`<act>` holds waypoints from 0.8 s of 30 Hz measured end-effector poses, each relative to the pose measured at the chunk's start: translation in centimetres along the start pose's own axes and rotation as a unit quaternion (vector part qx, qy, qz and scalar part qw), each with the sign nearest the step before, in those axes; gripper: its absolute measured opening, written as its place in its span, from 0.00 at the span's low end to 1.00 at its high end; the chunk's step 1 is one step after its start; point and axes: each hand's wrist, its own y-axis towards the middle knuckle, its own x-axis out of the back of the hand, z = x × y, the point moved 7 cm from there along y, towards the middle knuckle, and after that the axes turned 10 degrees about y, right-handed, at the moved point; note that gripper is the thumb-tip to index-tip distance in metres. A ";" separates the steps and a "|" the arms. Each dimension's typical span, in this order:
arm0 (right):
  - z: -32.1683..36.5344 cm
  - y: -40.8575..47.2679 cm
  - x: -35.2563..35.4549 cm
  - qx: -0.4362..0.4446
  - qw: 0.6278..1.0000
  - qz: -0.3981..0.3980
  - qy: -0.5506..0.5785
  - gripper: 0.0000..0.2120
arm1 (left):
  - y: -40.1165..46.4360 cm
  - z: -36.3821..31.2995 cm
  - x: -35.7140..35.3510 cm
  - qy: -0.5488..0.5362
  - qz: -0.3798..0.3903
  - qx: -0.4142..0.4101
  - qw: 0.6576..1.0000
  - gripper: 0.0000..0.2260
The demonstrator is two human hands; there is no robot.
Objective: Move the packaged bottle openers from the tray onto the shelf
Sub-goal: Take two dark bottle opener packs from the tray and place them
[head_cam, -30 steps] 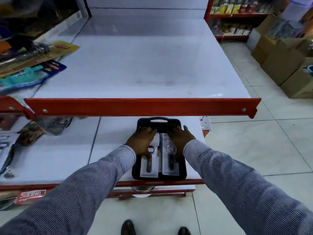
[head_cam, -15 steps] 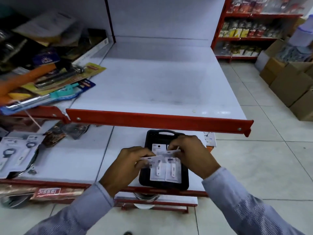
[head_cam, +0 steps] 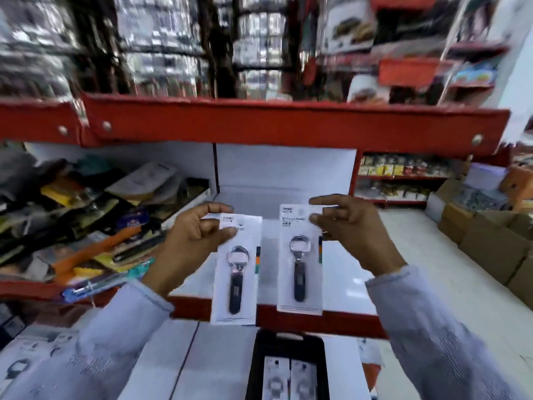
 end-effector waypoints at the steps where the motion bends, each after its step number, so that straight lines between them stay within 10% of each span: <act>1: -1.1 1.5 0.0 -0.014 1.000 -0.007 0.002 0.10 | 1.5 1.0 -0.5 -0.022 0.004 0.015 1.000 0.12; 11: -12.5 6.8 0.0 -0.134 0.970 -0.064 -0.191 0.13 | 8.6 9.7 -4.0 0.233 0.048 0.085 0.967 0.16; 17: -10.4 3.4 -2.4 -0.026 0.906 0.086 -0.414 0.32 | 4.8 5.6 -4.4 0.368 0.067 -0.012 0.927 0.28; 24: -4.9 -8.0 -4.2 0.197 0.845 0.011 -0.496 0.34 | -5.1 1.2 -6.2 0.517 -0.039 -0.178 0.836 0.32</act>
